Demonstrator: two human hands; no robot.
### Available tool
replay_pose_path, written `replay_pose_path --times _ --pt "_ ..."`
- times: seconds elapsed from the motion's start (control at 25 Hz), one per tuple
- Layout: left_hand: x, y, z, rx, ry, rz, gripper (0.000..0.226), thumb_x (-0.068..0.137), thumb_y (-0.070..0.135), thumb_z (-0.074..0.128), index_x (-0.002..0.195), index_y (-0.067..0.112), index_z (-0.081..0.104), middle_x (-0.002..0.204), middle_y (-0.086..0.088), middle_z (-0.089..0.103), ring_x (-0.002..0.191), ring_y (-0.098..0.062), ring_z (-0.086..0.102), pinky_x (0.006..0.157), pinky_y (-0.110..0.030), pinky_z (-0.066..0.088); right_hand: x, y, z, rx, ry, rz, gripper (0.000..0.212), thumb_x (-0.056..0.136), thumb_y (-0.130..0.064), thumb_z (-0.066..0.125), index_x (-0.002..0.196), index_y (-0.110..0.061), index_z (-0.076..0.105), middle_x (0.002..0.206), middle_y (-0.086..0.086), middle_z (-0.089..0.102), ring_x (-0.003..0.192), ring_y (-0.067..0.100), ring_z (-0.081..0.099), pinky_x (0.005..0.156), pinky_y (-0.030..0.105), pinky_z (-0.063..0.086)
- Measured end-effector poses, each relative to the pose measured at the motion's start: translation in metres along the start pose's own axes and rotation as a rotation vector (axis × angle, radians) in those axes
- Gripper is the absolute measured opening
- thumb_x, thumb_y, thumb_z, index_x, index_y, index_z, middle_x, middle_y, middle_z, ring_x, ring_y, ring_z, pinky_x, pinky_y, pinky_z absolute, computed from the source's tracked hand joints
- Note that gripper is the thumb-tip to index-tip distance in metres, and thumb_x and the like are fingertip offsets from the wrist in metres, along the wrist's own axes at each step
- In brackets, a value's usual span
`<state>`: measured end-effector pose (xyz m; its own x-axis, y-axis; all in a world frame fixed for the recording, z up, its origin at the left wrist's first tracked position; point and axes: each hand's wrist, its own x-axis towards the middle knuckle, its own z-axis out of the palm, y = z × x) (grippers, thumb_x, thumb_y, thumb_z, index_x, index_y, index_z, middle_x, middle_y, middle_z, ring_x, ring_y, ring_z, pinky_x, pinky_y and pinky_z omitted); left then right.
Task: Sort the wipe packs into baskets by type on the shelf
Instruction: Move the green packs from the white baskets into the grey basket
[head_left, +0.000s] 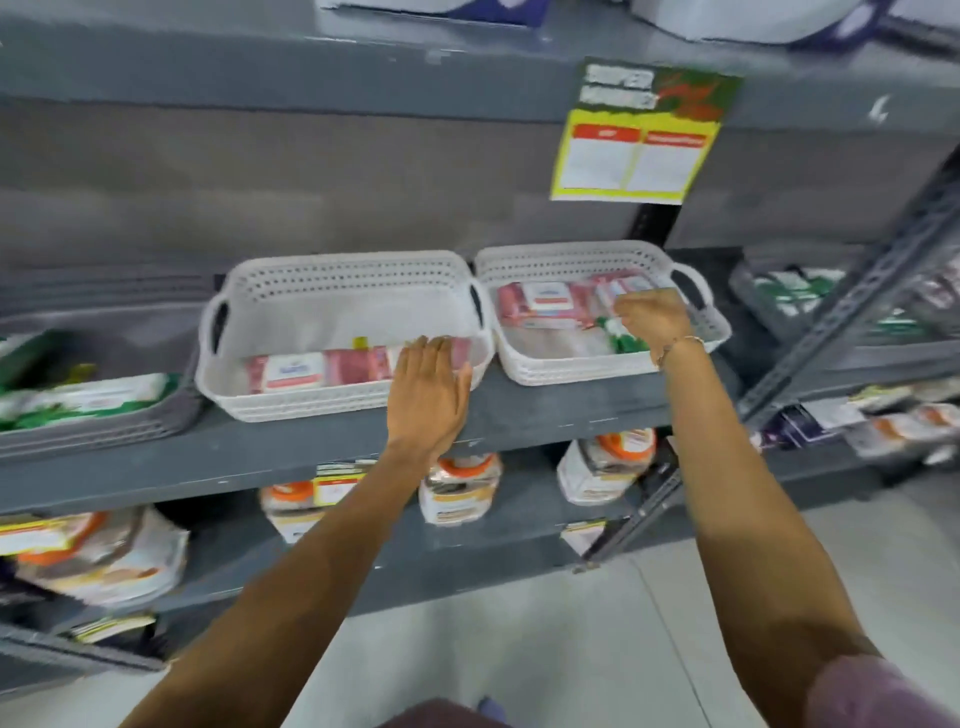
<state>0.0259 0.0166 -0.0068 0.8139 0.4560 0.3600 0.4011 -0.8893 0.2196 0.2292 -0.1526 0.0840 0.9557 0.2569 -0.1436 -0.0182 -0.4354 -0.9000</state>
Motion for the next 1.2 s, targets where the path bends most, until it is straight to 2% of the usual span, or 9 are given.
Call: replay_pose_path --times 0.08,0.2,0.32,0.44,0.64,0.8,0.96,1.08,1.2 --pt "0.005 0.018 0.009 0.071 -0.024 0.004 0.040 0.093 0.027 0.037 0.111 -0.001 0.060 0.108 -0.020 0.066 0.102 -0.037 0.059 0.097 -0.046 0.044 0.032 0.013 -0.034 -0.306 0.071 0.031 0.029 0.079 -0.021 0.066 0.087 0.007 0.064 0.075 0.011 0.062 0.069 0.021 0.055 0.069 0.034 0.040" --pt "0.004 0.021 0.016 0.143 -0.031 -0.023 0.037 0.094 0.025 0.036 0.107 0.001 0.060 0.104 -0.019 0.066 0.097 -0.036 0.059 0.090 -0.045 0.044 0.055 0.022 -0.053 -0.719 -0.089 0.128 0.060 0.087 -0.040 0.058 0.132 -0.002 0.049 0.133 0.016 0.055 0.118 0.034 0.054 0.096 0.039 0.044" --pt "0.003 0.019 0.021 0.192 0.040 -0.016 0.035 0.096 0.025 0.035 0.104 0.002 0.060 0.103 -0.018 0.065 0.096 -0.034 0.058 0.088 -0.043 0.040 0.062 0.021 -0.056 -0.936 -0.230 0.187 0.081 0.087 -0.056 0.052 0.147 -0.007 0.029 0.154 0.014 0.033 0.139 0.034 0.035 0.109 0.042 0.033" --pt "0.003 0.022 0.025 0.201 0.077 -0.027 0.035 0.097 0.027 0.033 0.103 0.003 0.058 0.103 -0.016 0.065 0.097 -0.034 0.057 0.089 -0.042 0.038 0.068 0.026 -0.056 -0.839 -0.203 0.222 0.089 0.077 -0.053 0.067 0.145 -0.006 0.032 0.152 0.012 0.036 0.139 0.033 0.036 0.109 0.044 0.035" --pt "0.004 0.024 0.022 0.168 0.087 -0.029 0.037 0.097 0.027 0.033 0.103 0.003 0.060 0.102 -0.016 0.065 0.097 -0.033 0.057 0.090 -0.041 0.039 0.074 0.030 -0.043 -0.363 -0.166 0.200 0.109 0.059 -0.039 0.086 0.146 -0.006 0.028 0.155 0.010 0.032 0.141 0.030 0.034 0.115 0.042 0.032" --pt "-0.002 0.002 0.009 0.043 0.107 0.009 0.041 0.098 0.027 0.029 0.112 0.004 0.061 0.113 -0.014 0.066 0.110 -0.031 0.056 0.103 -0.042 0.035 0.064 0.015 -0.022 0.057 -0.221 0.188 0.124 0.038 -0.048 0.092 0.144 -0.012 0.037 0.147 0.002 0.043 0.130 0.024 0.046 0.098 0.039 0.051" --pt "-0.018 -0.061 -0.018 -0.010 0.138 -0.157 0.047 0.099 0.028 0.030 0.133 0.000 0.047 0.136 -0.018 0.052 0.131 -0.033 0.042 0.114 -0.044 0.027 0.025 -0.028 0.042 0.332 -0.445 0.143 0.056 0.067 -0.024 0.082 0.117 -0.009 0.063 0.115 0.007 0.064 0.098 0.021 0.063 0.066 0.032 0.061" --pt "-0.036 -0.122 -0.047 -0.012 0.150 -0.227 0.049 0.099 0.029 0.029 0.133 -0.002 0.046 0.137 -0.021 0.050 0.132 -0.035 0.040 0.115 -0.043 0.025 -0.021 -0.062 0.119 0.402 -0.579 0.099 0.058 0.070 -0.016 0.076 0.121 -0.008 0.052 0.109 0.011 0.063 0.083 0.023 0.063 0.060 0.036 0.059" --pt "-0.069 -0.203 -0.081 0.079 0.179 -0.287 0.050 0.099 0.029 0.028 0.127 -0.005 0.051 0.130 -0.025 0.055 0.126 -0.038 0.045 0.114 -0.045 0.027 -0.079 -0.095 0.209 0.484 -0.662 0.091 0.027 0.080 -0.011 0.068 0.095 -0.018 0.047 0.091 0.003 0.053 0.082 0.016 0.056 0.062 0.037 0.058"
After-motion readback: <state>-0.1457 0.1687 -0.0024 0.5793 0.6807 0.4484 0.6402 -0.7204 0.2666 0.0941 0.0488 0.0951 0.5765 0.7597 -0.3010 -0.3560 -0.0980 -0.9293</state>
